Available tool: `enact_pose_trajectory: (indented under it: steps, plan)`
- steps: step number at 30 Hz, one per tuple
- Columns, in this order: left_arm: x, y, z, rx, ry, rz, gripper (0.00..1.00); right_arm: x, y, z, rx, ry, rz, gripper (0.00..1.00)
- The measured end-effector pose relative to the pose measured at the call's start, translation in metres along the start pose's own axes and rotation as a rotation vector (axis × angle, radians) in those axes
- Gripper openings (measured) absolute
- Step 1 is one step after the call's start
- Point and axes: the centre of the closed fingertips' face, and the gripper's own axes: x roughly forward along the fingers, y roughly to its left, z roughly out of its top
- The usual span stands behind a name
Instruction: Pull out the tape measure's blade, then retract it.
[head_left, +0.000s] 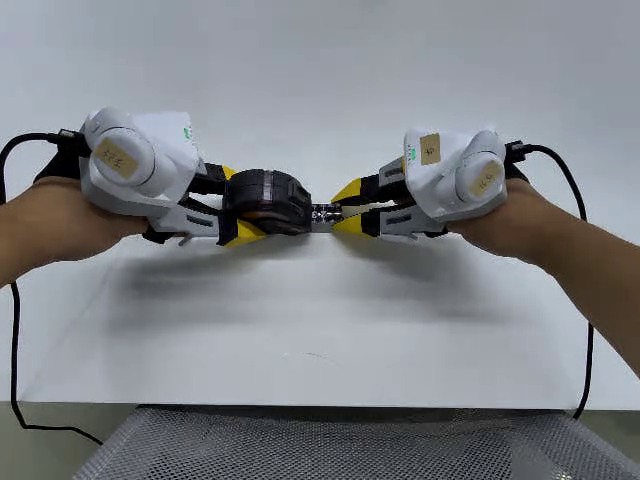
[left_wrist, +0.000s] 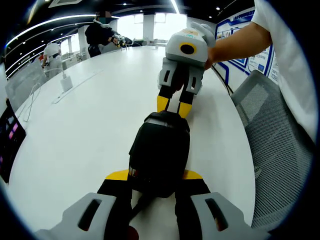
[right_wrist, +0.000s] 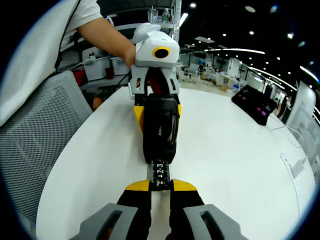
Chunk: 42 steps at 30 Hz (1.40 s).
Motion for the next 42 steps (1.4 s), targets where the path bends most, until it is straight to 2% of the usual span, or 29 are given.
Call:
enact_pose_trajectory:
  steps: [42]
  plan:
    - [0.0, 0.0, -0.001, 0.007, 0.011, 0.003, 0.28, -0.038, -0.003, -0.031, 0.019, 0.056, -0.04, 0.09]
